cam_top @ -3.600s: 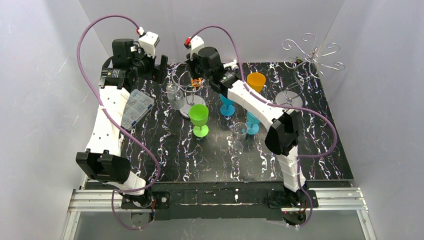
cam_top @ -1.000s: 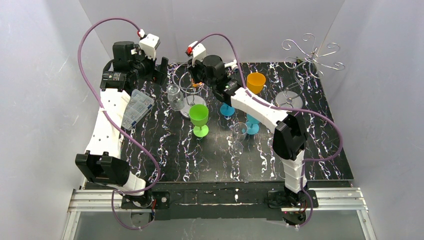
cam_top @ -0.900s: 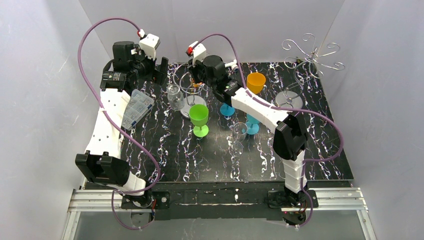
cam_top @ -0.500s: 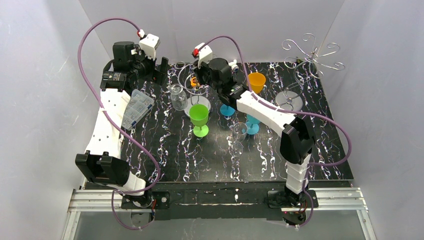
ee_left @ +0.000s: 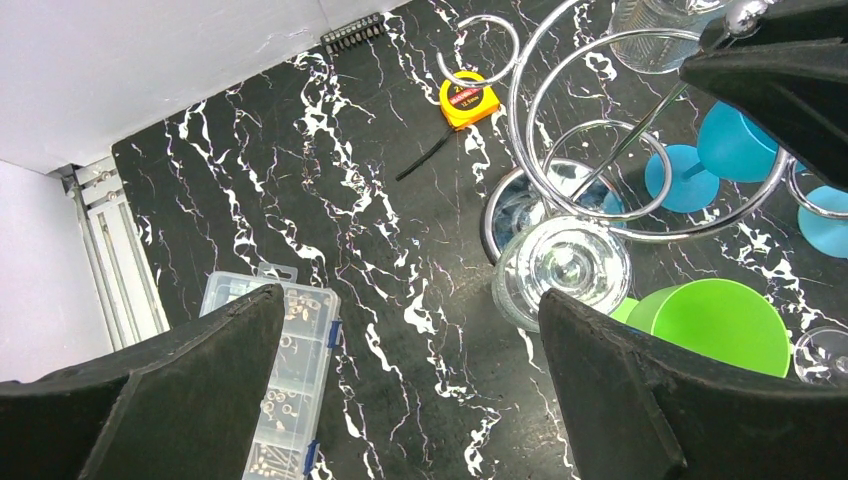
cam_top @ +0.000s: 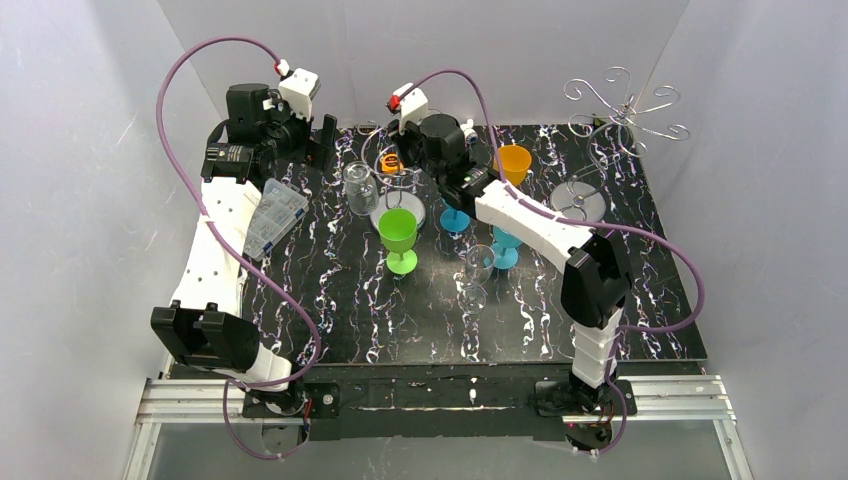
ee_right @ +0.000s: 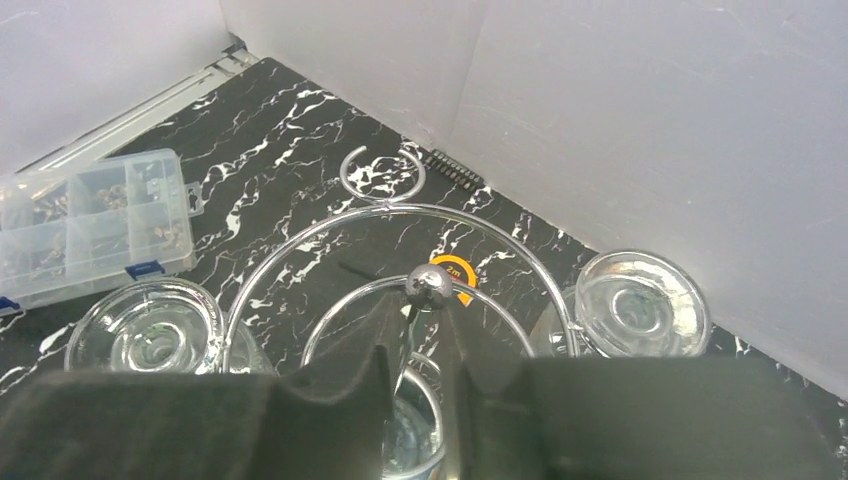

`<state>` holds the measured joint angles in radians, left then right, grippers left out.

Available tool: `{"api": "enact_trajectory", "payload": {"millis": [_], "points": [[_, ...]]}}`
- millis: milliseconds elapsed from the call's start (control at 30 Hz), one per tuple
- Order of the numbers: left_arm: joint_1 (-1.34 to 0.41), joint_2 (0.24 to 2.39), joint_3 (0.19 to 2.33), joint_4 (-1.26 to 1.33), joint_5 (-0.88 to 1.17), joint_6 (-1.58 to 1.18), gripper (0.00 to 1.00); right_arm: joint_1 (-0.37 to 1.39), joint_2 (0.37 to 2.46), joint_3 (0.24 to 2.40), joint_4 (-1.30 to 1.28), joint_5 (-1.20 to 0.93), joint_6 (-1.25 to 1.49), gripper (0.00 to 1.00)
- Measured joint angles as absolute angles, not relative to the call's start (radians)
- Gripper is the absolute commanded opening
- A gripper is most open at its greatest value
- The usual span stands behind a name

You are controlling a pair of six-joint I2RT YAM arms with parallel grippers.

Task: Place the wine glass upside down on the wine glass rack
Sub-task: Adjust the wine rack at the center of the board.

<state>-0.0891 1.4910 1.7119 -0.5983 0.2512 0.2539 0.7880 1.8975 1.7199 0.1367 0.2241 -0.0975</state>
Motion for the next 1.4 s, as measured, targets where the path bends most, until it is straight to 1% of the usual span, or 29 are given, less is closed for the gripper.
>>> {"api": "enact_trajectory", "payload": {"millis": [67, 133, 167, 333, 433, 633, 733, 867, 1100, 1233, 1400], "points": [[-0.089, 1.491, 1.712, -0.598, 0.252, 0.253, 0.98, 0.786, 1.893, 1.72, 0.15, 0.23, -0.108, 0.59], [-0.089, 1.491, 1.712, -0.598, 0.252, 0.253, 0.98, 0.785, 1.879, 1.72, 0.183, 0.235, -0.115, 0.71], [-0.089, 1.491, 1.712, -0.599, 0.252, 0.253, 0.98, 0.785, 1.866, 1.721, 0.192, 0.237, -0.118, 0.75], [-0.089, 1.491, 1.712, -0.598, 0.253, 0.25, 0.98, 0.781, 1.788, 1.734, 0.207, 0.253, -0.128, 0.88], [-0.089, 1.491, 1.712, -0.599, 0.253, 0.25, 0.98, 0.78, 1.742, 1.734, 0.202, 0.272, -0.129, 0.92], [-0.089, 1.49, 1.712, -0.6, 0.253, 0.247, 0.98, 0.778, 1.676, 1.759, 0.077, 0.372, -0.113, 0.97], [-0.089, 1.49, 1.716, -0.607, 0.252, 0.241, 0.98, 0.758, 1.674, 1.827, -0.043, 0.429, -0.067, 0.97], [-0.089, 1.487, 1.718, -0.611, 0.252, 0.234, 0.98, 0.679, 1.67, 1.927, -0.219, 0.507, 0.018, 0.96], [-0.089, 1.475, 1.723, -0.631, 0.257, 0.222, 0.98, 0.488, 1.578, 1.963, -0.446, 0.622, 0.145, 0.93], [-0.089, 1.467, 1.723, -0.638, 0.27, 0.216, 0.98, 0.408, 1.531, 1.963, -0.508, 0.661, 0.188, 0.9], [-0.089, 1.462, 1.723, -0.637, 0.278, 0.216, 0.98, 0.329, 1.531, 1.949, -0.548, 0.668, 0.226, 0.84]]}}
